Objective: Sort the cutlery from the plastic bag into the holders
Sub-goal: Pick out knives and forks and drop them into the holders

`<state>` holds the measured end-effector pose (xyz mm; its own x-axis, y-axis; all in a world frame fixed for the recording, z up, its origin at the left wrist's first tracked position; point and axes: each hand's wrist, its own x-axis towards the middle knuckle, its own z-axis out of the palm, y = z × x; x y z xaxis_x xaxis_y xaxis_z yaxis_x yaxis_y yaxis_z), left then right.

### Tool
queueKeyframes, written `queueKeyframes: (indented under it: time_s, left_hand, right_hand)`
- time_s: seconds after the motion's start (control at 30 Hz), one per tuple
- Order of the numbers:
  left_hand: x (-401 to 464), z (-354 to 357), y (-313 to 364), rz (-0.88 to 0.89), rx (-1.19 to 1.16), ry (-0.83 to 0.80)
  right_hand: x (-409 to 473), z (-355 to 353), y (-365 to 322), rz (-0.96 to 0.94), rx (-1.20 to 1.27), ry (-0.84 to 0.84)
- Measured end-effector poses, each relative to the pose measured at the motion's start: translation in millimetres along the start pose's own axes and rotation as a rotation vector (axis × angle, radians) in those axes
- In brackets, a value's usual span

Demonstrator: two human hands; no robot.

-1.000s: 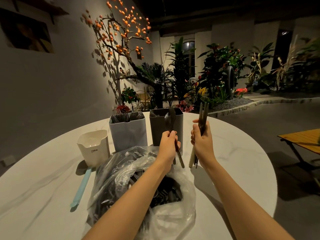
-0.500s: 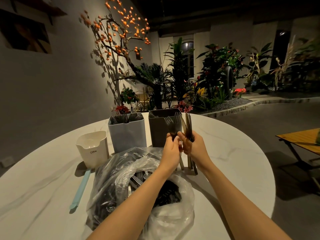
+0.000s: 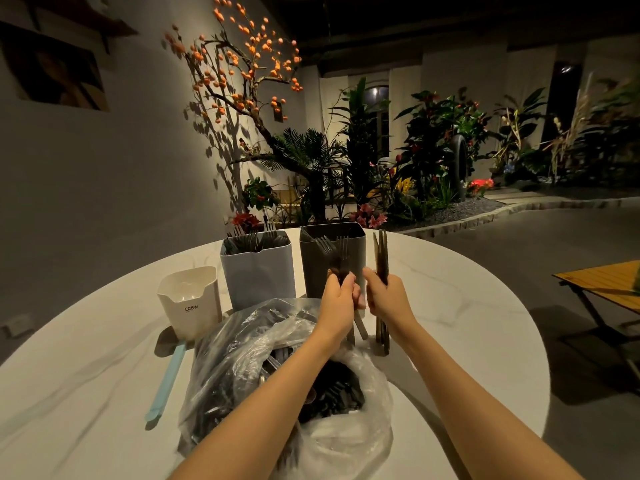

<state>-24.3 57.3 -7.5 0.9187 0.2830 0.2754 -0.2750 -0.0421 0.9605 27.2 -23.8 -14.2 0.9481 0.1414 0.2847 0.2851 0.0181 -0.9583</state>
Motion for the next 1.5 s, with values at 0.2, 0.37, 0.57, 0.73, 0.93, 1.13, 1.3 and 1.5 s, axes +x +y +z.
queueKeyframes:
  time_s: [0.2, 0.37, 0.57, 0.73, 0.93, 1.13, 1.3, 1.5]
  left_hand:
    - [12, -7, 19, -0.039, 0.002, 0.012]
    - [25, -22, 36, 0.014, 0.099, 0.121]
    - [38, -36, 56, 0.024, 0.168, 0.185]
    - [52, -44, 70, 0.076, 0.2, 0.274]
    - [69, -53, 80, 0.069, 0.131, 0.32]
    - [81, -61, 83, 0.047, 0.12, 0.303]
    - [86, -67, 84, 0.085, 0.21, 0.338]
    - [89, -68, 89, 0.13, 0.271, 0.339]
  right_hand:
    - [5, 10, -16, 0.027, 0.022, -0.007]
    - [19, 18, -41, 0.022, 0.087, 0.067]
    - [34, 30, -57, -0.021, -0.046, 0.192]
    - [44, 37, -74, -0.071, 0.063, 0.263]
    - [65, 41, -86, -0.273, 0.219, 0.284]
    - [80, 49, -78, -0.367, -0.038, 0.296]
    - [79, 51, -84, -0.25, 0.197, 0.402]
    - [93, 48, -84, -0.254, 0.091, 0.418]
